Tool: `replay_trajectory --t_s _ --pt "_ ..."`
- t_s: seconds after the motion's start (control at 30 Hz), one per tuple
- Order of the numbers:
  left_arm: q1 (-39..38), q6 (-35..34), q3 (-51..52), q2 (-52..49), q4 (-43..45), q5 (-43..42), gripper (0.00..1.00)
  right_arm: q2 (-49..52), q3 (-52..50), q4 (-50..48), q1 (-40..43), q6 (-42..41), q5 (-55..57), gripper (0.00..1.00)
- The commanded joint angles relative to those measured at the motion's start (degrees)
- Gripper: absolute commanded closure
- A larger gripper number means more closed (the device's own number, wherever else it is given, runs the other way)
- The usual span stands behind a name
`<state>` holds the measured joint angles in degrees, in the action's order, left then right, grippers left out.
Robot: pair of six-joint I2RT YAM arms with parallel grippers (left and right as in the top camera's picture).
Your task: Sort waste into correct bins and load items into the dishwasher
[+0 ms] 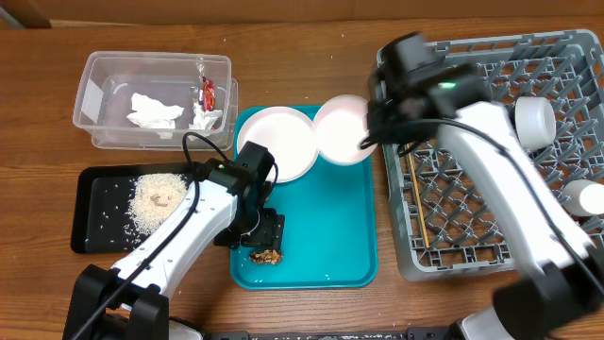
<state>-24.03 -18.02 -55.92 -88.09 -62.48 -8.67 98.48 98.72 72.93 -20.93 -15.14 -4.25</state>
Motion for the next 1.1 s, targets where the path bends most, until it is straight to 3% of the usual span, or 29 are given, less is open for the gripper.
replay_trajectory --t_s 0.0,0.13,0.27,0.4,0.53,0.73,0.83,0.93,1.07 --pt "-0.4 1.4 3.0 0.0 1.3 -2.6 0.17 -6.1 3.1 0.7 5.3 0.0 10.6 0.96" --pt "-0.4 2.7 5.3 0.0 2.8 -7.7 0.16 -6.8 3.0 1.4 11.8 -1.7 19.9 0.96" --pt "-0.4 2.9 7.4 0.0 4.3 -13.8 0.1 -6.5 2.3 1.8 17.2 -9.2 36.7 0.96" --pt "-0.4 1.1 7.9 0.0 4.5 -15.3 0.11 -6.5 2.1 1.8 18.6 -9.2 36.1 0.96" --pt "-0.4 -2.9 7.9 0.0 6.0 -14.6 0.17 -6.5 2.1 1.8 18.7 -9.1 34.9 0.96" --pt "-0.4 -5.6 7.9 0.0 6.1 -3.7 0.21 -6.5 1.9 2.8 18.7 -9.1 32.7 0.96" --pt "-0.4 -5.6 7.9 0.0 7.2 -3.7 0.21 -6.4 1.8 2.4 18.8 -9.1 33.1 0.96" --pt "-0.4 -5.6 7.9 0.0 7.5 -6.1 0.21 -6.4 1.7 1.0 18.8 -9.2 38.0 0.96" --pt "-0.4 -6.3 7.9 0.0 7.5 -7.9 0.21 -5.1 1.0 -2.3 18.8 -13.5 53.1 0.96"
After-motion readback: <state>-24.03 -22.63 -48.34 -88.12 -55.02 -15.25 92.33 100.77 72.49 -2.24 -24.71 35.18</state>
